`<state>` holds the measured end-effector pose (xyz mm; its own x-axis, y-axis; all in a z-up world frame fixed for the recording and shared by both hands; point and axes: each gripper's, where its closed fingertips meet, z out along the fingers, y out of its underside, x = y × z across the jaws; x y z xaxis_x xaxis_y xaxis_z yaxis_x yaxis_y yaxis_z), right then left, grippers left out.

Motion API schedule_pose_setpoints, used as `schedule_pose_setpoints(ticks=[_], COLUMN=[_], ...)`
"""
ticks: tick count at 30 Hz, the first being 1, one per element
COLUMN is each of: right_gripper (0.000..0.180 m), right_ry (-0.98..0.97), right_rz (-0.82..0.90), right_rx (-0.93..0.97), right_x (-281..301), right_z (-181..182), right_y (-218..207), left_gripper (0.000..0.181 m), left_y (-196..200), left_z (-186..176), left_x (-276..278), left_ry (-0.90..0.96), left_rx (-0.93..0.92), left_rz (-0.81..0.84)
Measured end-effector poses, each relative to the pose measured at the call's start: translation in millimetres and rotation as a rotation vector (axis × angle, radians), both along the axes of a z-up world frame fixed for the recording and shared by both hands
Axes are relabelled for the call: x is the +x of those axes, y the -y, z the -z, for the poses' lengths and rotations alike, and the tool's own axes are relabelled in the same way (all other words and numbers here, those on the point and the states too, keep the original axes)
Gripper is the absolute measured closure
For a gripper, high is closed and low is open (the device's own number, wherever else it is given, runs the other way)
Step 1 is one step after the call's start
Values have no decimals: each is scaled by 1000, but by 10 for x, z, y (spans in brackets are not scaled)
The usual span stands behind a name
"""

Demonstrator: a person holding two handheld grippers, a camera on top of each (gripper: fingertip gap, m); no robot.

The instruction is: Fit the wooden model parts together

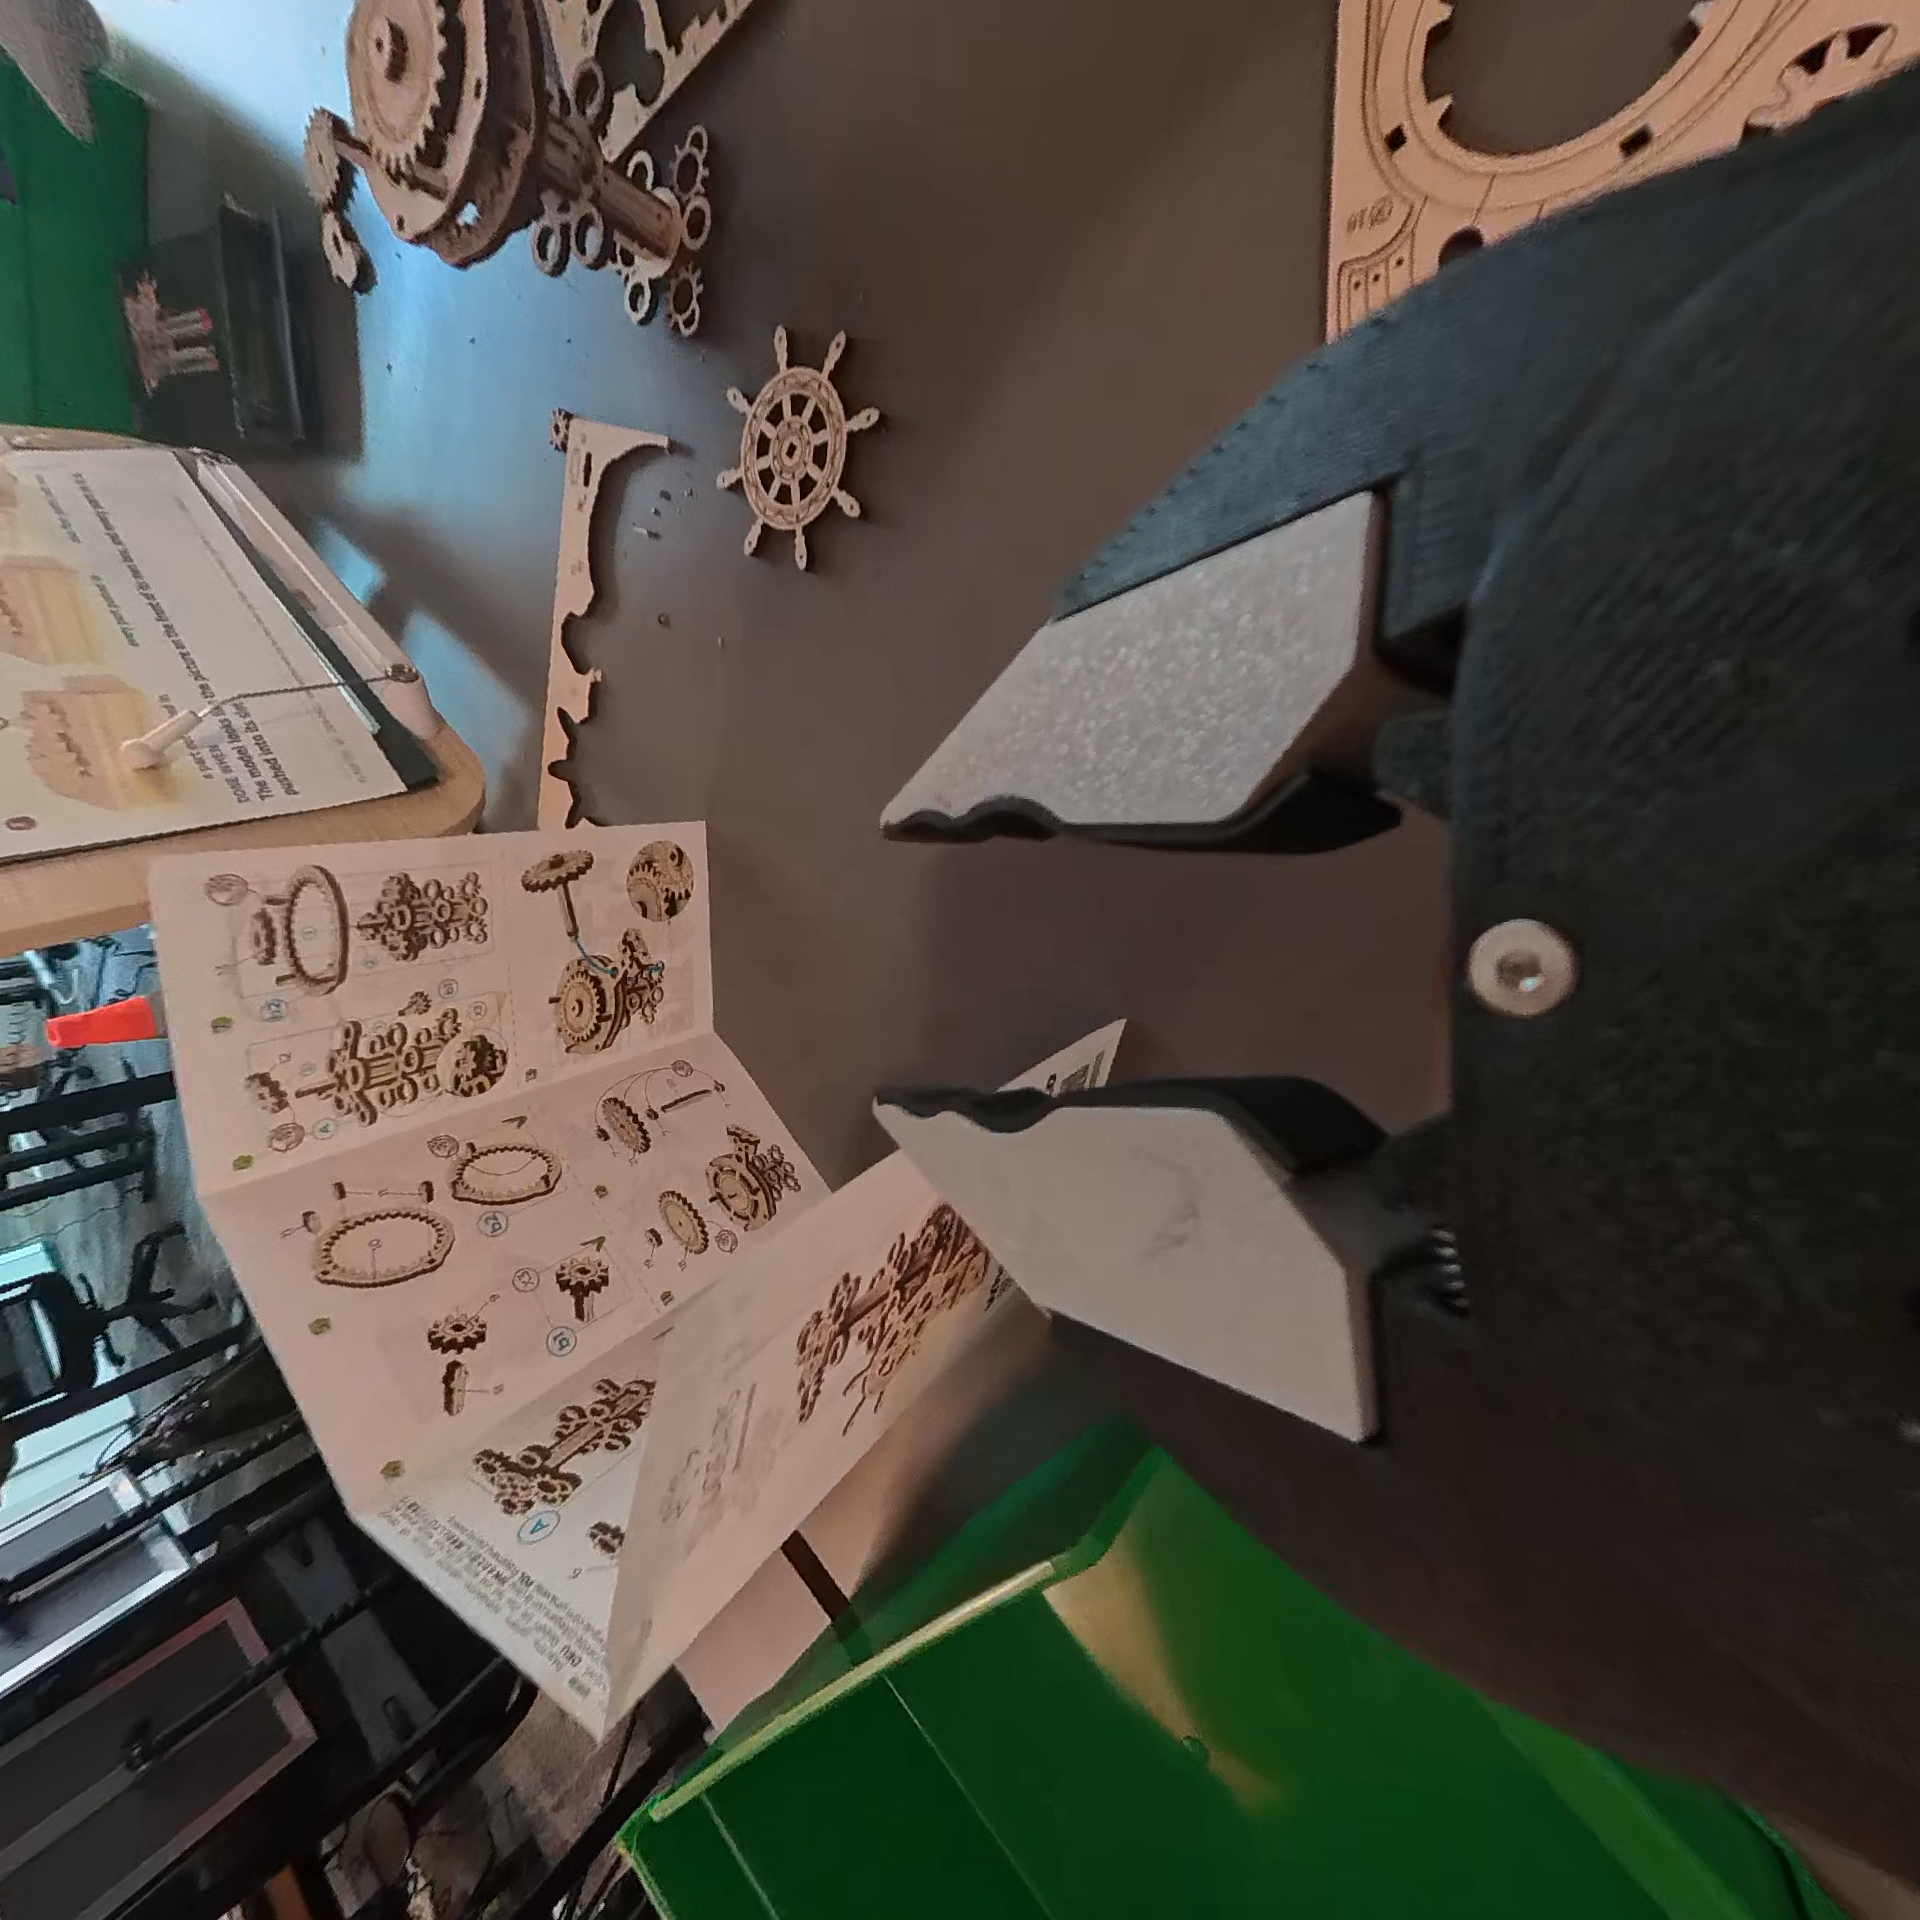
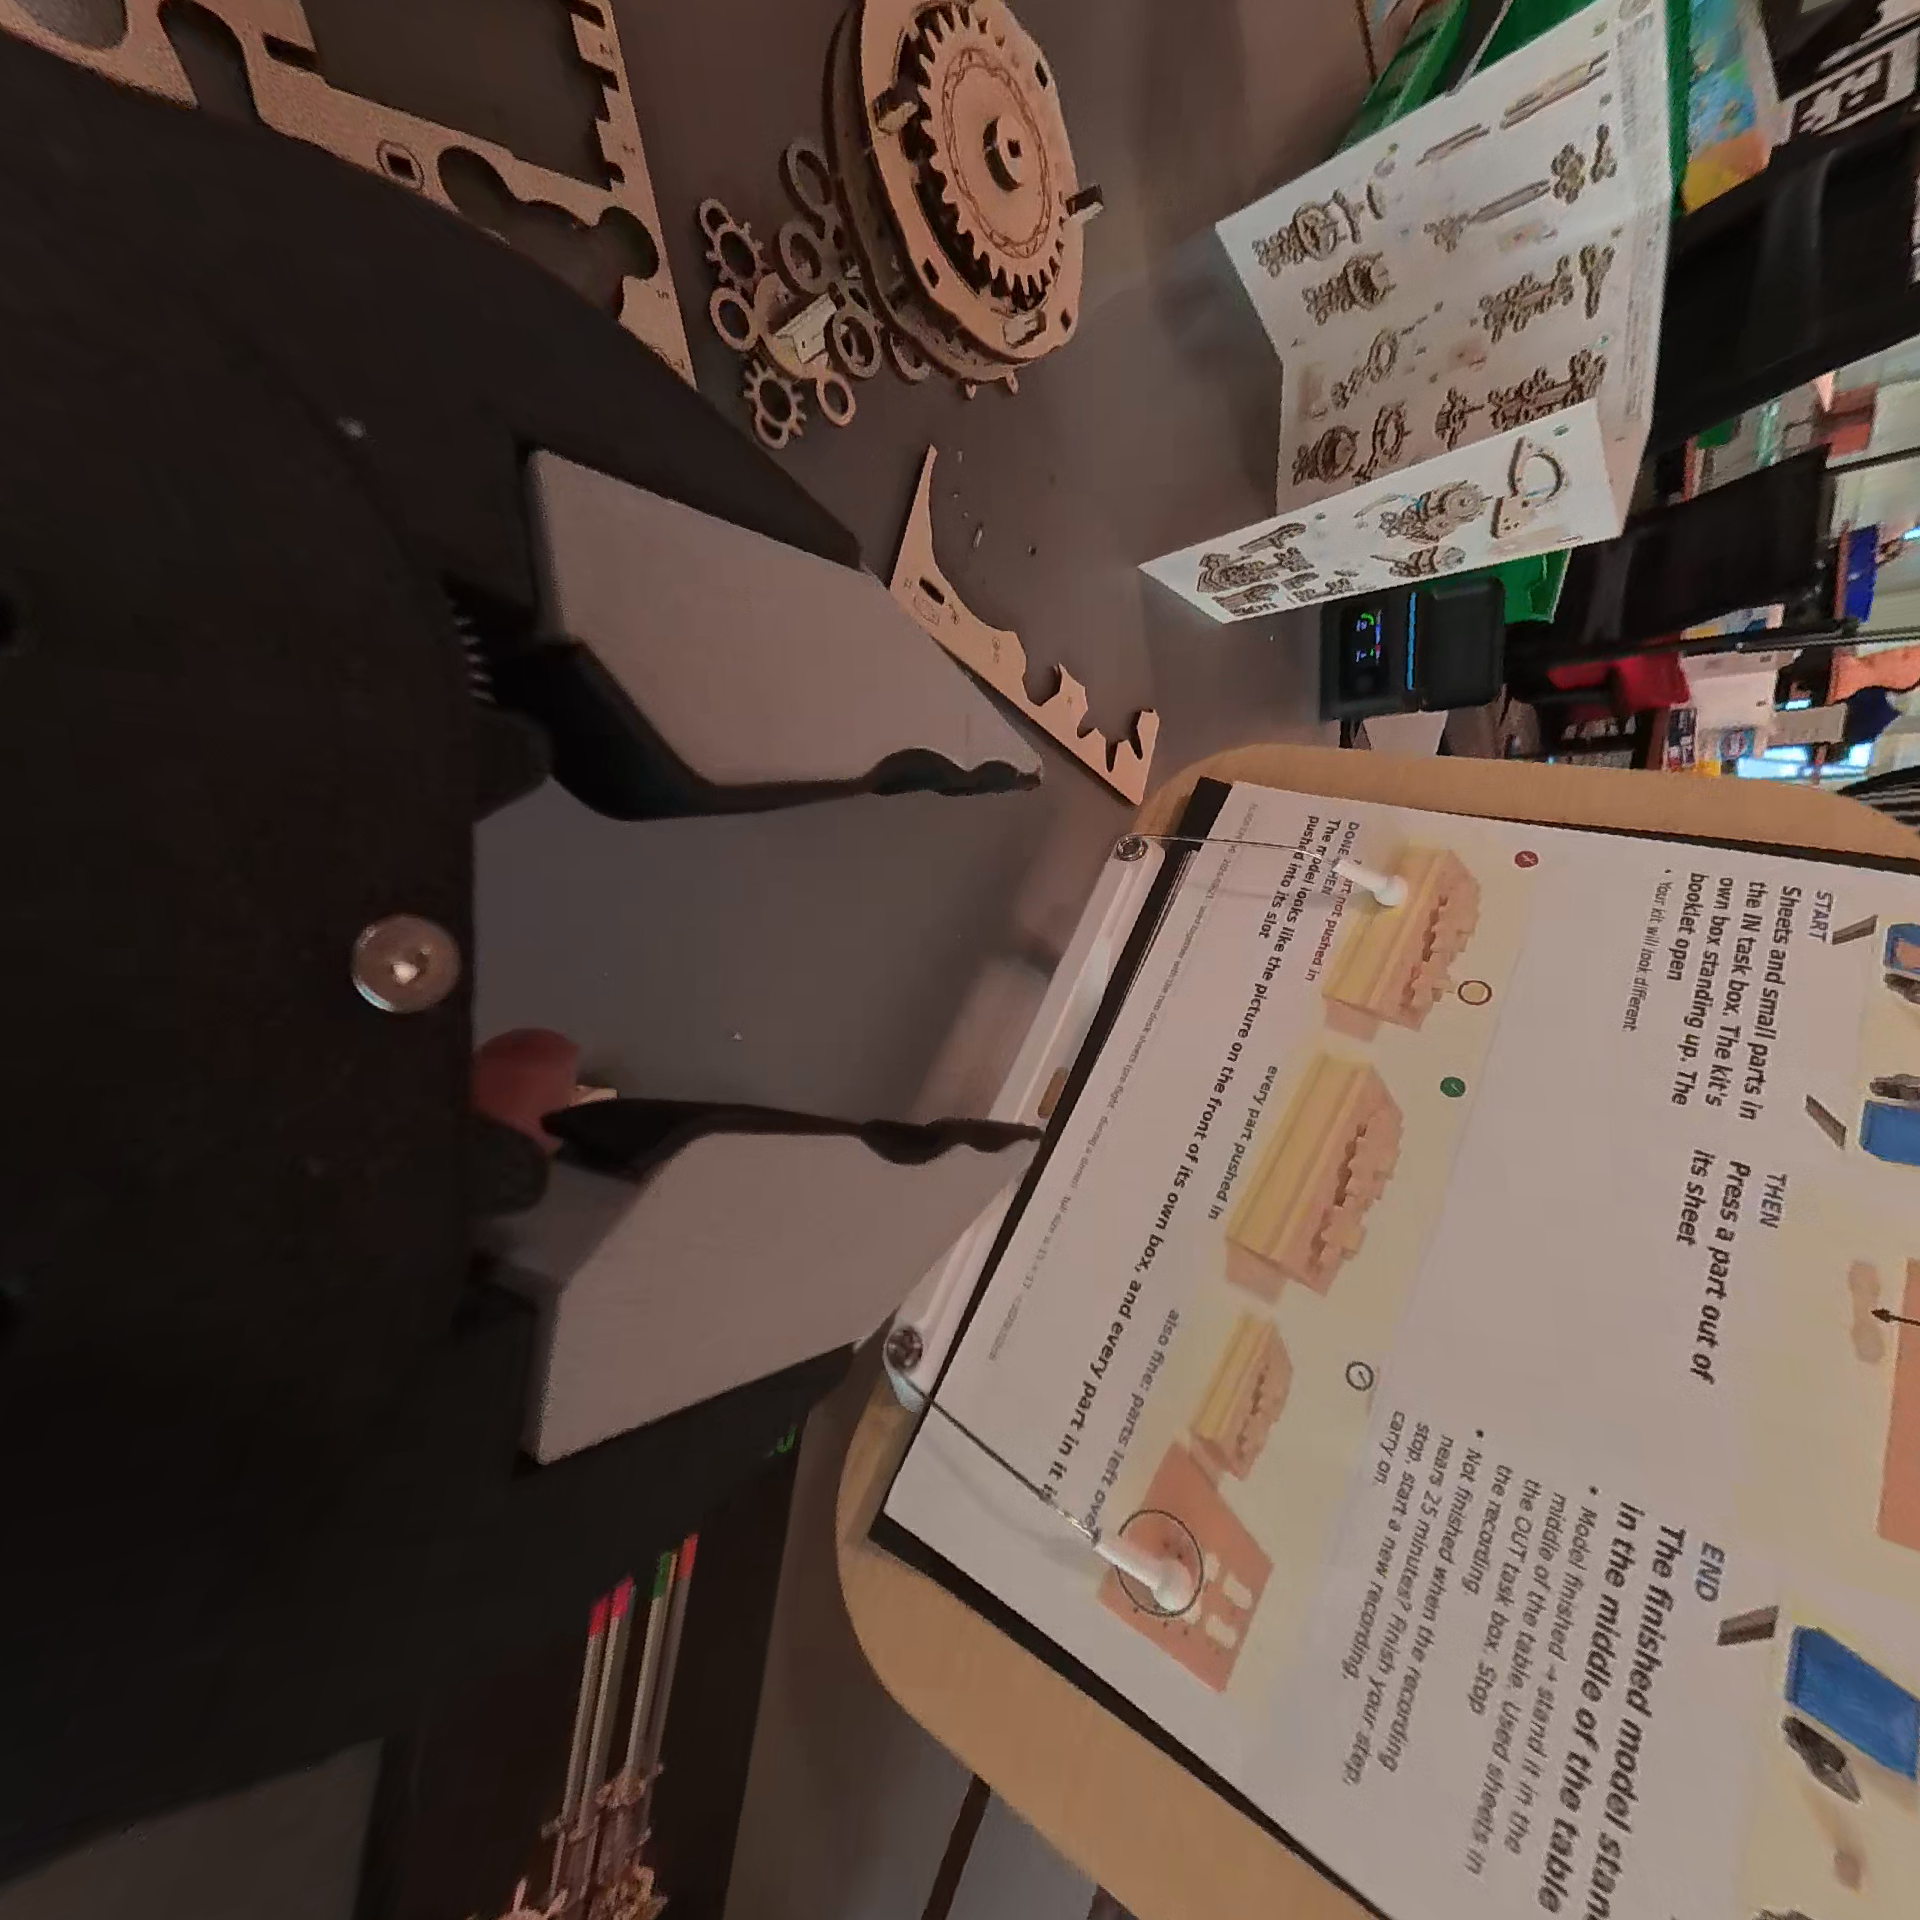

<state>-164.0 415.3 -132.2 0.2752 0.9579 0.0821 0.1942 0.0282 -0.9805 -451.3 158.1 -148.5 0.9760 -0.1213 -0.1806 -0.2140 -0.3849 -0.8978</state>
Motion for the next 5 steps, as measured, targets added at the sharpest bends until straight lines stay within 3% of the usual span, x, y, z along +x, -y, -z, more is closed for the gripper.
schedule_pose_setpoints(ticks=[5], right_gripper=[118], right_ry=[21], right_rz=[47], right_rx=[-22], right_x=[28], right_z=[96], right_y=[-100], left_gripper=[136], left_y=[-22], left_z=[79], left_x=[53], left_ry=[-19], left_rx=[-28], left_rz=[13])
